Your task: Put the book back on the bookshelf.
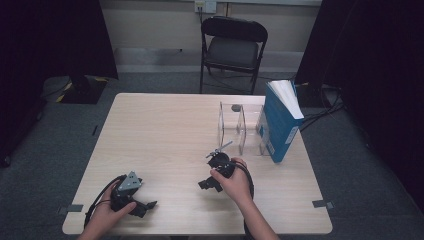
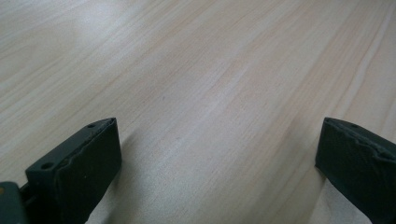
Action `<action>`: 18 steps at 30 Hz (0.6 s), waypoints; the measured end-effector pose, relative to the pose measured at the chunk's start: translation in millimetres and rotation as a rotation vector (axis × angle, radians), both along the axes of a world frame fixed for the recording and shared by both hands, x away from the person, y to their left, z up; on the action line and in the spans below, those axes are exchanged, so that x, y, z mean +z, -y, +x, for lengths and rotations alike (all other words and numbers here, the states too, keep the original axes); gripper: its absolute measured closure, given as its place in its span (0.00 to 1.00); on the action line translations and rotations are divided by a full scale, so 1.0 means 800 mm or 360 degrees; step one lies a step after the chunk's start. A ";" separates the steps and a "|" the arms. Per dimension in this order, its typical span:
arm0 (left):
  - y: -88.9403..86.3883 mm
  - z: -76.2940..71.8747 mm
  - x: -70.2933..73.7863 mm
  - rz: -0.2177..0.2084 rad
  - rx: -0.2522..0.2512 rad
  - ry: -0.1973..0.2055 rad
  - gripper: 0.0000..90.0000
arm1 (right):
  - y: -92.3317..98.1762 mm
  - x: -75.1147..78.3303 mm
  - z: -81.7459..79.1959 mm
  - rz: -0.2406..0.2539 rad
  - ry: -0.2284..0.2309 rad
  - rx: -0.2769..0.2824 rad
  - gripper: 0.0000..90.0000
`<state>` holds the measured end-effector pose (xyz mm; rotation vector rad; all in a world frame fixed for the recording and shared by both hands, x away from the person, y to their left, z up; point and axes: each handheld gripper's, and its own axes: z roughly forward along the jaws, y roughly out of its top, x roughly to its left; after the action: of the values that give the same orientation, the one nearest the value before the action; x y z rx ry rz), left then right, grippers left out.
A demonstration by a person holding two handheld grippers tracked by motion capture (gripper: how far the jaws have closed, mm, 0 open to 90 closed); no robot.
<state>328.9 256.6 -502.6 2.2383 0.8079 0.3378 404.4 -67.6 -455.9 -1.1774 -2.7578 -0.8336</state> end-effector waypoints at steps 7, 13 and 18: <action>0.000 0.000 0.000 0.0006 -0.0004 -0.0001 0.00 | -0.006 -0.005 -0.002 0.0001 0.0010 0.0026 0.22; 0.000 0.000 0.000 0.0006 -0.0004 -0.0002 0.00 | -0.010 -0.011 -0.004 0.0001 0.0020 0.0054 0.22; 0.000 0.000 0.000 0.0006 -0.0004 0.0000 0.00 | -0.015 -0.014 -0.006 -0.0005 0.0010 0.0058 0.22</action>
<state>329.0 256.8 -502.4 2.2425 0.8048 0.3384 399.9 -55.8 -467.0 -1.1231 -2.7776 -0.8313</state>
